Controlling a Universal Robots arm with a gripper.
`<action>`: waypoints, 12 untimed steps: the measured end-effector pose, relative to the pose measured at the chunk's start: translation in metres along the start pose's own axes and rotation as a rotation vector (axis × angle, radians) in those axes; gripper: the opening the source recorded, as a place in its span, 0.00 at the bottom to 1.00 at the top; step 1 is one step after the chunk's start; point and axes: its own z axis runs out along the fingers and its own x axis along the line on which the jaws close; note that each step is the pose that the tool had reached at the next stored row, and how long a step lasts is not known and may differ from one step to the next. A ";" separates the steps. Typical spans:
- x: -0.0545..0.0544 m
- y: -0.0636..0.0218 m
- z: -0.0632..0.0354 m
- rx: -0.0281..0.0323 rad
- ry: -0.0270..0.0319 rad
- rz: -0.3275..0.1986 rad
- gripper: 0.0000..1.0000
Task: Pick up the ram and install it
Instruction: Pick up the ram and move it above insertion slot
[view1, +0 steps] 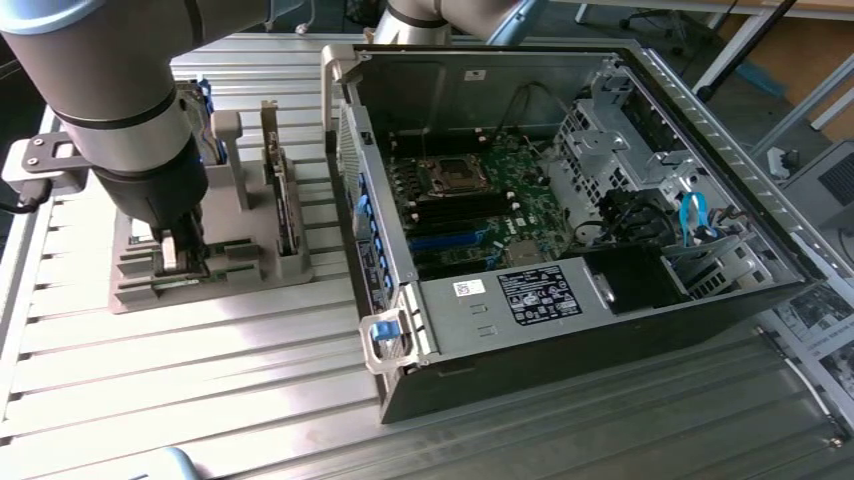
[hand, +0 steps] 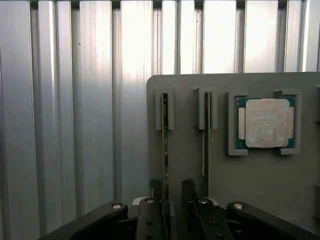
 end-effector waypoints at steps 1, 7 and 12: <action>0.001 0.0002 0.0003 0.0000 0.0000 0.000 0.30; 0.004 0.0014 0.0021 0.0001 0.0000 0.000 0.30; 0.006 0.0021 0.0047 0.0001 -0.0001 0.000 0.30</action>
